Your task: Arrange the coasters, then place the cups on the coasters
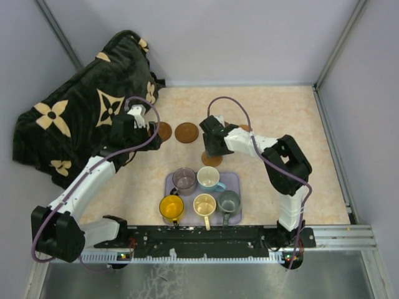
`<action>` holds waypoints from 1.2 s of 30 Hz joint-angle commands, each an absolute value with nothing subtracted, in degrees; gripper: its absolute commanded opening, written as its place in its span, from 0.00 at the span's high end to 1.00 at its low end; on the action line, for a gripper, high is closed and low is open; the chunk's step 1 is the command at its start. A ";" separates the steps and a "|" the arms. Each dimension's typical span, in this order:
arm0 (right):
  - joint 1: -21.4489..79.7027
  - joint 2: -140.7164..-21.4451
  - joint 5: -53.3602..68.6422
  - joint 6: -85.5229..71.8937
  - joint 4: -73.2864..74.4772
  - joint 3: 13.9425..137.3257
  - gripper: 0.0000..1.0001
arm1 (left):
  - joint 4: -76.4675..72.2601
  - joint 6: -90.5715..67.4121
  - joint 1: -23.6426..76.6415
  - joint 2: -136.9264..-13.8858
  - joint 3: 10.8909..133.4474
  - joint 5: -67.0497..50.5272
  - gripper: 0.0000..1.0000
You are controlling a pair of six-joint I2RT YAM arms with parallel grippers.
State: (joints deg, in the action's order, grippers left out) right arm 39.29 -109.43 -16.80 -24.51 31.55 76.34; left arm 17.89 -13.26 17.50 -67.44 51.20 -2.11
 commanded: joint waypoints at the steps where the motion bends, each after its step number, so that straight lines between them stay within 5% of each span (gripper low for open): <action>1: 39.55 -110.21 -19.29 -24.70 31.73 79.97 0.36 | 15.91 -13.45 17.22 -66.86 50.78 -2.32 0.23; 23: 39.08 -110.71 -28.99 -32.09 37.30 69.17 0.42 | 14.85 -13.64 17.09 -67.94 50.91 -2.70 0.23; 36: 30.64 -105.26 -30.43 -36.29 37.66 59.92 0.45 | 14.86 -13.60 17.14 -68.24 50.89 -2.70 0.23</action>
State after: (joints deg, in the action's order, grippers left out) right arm 34.65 -104.29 -26.13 -36.21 28.47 66.00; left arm 16.43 -13.30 17.47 -67.88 51.05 -2.11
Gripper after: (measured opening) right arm 0.554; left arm 0.769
